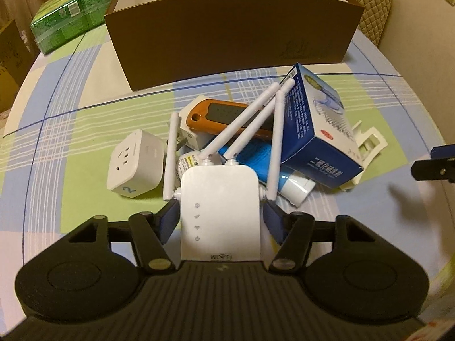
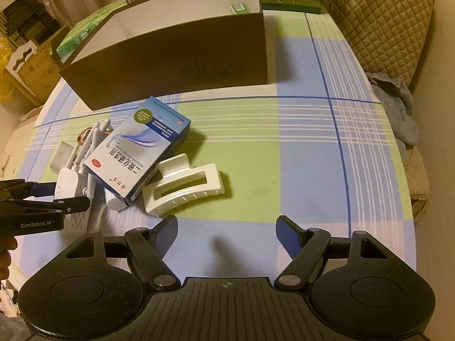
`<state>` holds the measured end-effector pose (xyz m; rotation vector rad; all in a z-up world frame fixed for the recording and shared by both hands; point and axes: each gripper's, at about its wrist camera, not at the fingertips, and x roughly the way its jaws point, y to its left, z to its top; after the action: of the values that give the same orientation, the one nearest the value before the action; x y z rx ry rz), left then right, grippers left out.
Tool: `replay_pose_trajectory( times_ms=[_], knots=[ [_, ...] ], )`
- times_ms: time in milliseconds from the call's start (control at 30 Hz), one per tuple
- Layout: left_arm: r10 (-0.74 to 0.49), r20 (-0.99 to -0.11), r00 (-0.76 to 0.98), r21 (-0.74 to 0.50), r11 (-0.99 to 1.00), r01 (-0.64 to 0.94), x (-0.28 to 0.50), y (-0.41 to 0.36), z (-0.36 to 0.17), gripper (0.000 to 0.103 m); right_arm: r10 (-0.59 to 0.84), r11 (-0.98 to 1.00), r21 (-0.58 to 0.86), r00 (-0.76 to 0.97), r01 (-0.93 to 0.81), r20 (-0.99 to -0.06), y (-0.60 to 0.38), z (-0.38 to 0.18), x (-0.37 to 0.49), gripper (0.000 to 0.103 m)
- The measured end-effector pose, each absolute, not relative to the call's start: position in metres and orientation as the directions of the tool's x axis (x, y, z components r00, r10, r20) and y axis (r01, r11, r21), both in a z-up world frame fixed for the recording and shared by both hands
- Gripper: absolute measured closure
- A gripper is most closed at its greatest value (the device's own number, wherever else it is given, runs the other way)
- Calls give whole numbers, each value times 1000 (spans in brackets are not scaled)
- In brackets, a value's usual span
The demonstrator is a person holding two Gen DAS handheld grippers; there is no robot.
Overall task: Organize rigid objects
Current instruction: 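Grasp the white WiFi repeater with the left tool, then grasp the white plastic clip with the right tool while the left tool lifts the repeater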
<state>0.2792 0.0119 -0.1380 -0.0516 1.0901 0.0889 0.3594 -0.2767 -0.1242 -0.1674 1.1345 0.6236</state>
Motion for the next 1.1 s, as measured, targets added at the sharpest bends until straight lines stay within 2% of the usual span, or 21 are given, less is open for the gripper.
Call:
replay_pose_trajectory(
  times_ms=[67,400,700,767,833,900,1100],
  knots=[
    [50,-886,462,7,996,-93,279,12,-139,51,377,819,181,274,-544,-885,-277,-125,361,30],
    [76,-866,495,42,996,-79,268,8,-137,52,384,812,185,267,-554,-884,-276,-126,366,30],
    [79,-831,550,24,994,-106,246,13,-110,52,416,778,151,321,-610,-851,-270,-126,376,30],
    [86,-821,564,24,993,-116,242,15,-102,52,428,766,143,330,-627,-842,-266,-128,383,42],
    [95,-811,577,24,991,-131,237,16,-95,52,437,762,147,333,-631,-836,-261,-132,392,75],
    [106,-803,587,25,989,-145,234,18,-89,52,439,767,167,317,-619,-841,-257,-139,405,85],
    [141,-801,582,30,980,-196,224,29,-84,52,476,728,223,244,-648,-845,-243,-154,427,86]
  ],
)
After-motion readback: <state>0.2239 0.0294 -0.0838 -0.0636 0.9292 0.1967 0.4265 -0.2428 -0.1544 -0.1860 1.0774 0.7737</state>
